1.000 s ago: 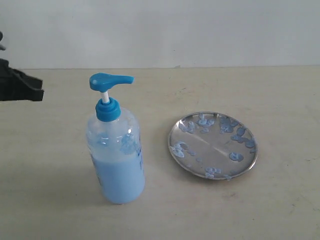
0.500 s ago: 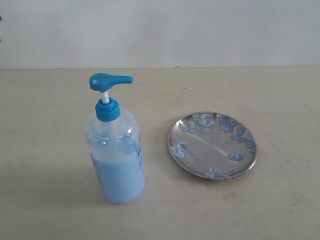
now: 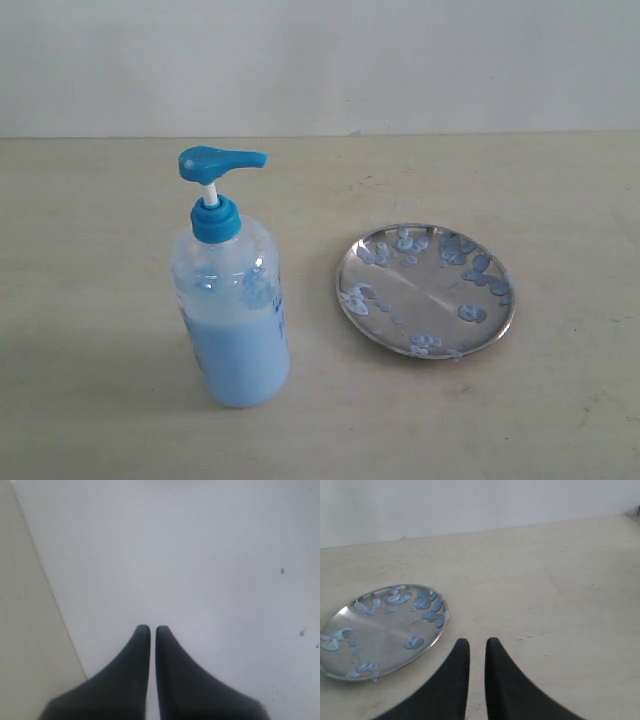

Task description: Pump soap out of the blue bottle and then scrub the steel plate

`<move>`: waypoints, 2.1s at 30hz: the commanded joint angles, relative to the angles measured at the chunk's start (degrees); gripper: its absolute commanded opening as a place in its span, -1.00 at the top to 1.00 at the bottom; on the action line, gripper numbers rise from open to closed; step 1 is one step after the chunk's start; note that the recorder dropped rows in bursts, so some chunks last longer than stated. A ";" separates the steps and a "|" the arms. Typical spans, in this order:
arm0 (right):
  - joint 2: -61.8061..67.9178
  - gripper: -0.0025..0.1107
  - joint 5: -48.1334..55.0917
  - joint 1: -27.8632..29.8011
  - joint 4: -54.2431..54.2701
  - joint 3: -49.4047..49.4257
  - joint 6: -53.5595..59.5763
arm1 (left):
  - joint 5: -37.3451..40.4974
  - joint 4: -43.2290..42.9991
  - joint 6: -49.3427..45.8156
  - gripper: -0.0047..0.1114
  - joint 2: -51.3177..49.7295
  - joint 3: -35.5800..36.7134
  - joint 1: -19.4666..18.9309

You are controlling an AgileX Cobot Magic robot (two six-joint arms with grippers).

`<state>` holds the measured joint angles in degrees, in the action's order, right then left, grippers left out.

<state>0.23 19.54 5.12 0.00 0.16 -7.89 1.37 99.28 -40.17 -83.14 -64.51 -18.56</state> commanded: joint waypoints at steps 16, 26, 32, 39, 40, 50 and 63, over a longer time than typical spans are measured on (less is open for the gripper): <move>-0.23 0.94 -0.45 0.35 -0.32 -0.16 0.10 | 53.15 -20.41 -39.53 0.84 -7.10 -22.71 4.13; -0.23 0.94 -0.45 0.35 -0.32 -0.16 0.10 | 47.49 -18.17 -34.21 0.84 -7.08 -6.36 2.37; -0.23 0.94 -0.45 0.35 -0.32 -0.16 0.10 | 37.55 -18.67 -9.55 0.84 -4.88 -3.28 3.14; -0.23 0.94 -0.45 0.35 -0.32 -0.16 0.10 | 22.06 -65.23 34.56 0.84 -3.78 -0.83 4.71; -0.23 0.94 -0.45 0.35 -0.32 -0.16 0.10 | 21.83 -80.23 48.79 0.84 -3.67 -0.83 6.05; -0.23 0.94 -0.45 0.35 -0.32 -0.16 0.10 | -29.94 -102.94 40.96 0.84 1.04 23.99 17.47; -0.23 0.94 -0.45 0.35 -0.32 -0.16 0.10 | -47.07 -157.64 67.76 0.84 1.04 39.28 18.44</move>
<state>0.23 19.54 5.12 0.00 0.16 -7.89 -44.18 -46.05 21.17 -82.33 -25.82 -0.56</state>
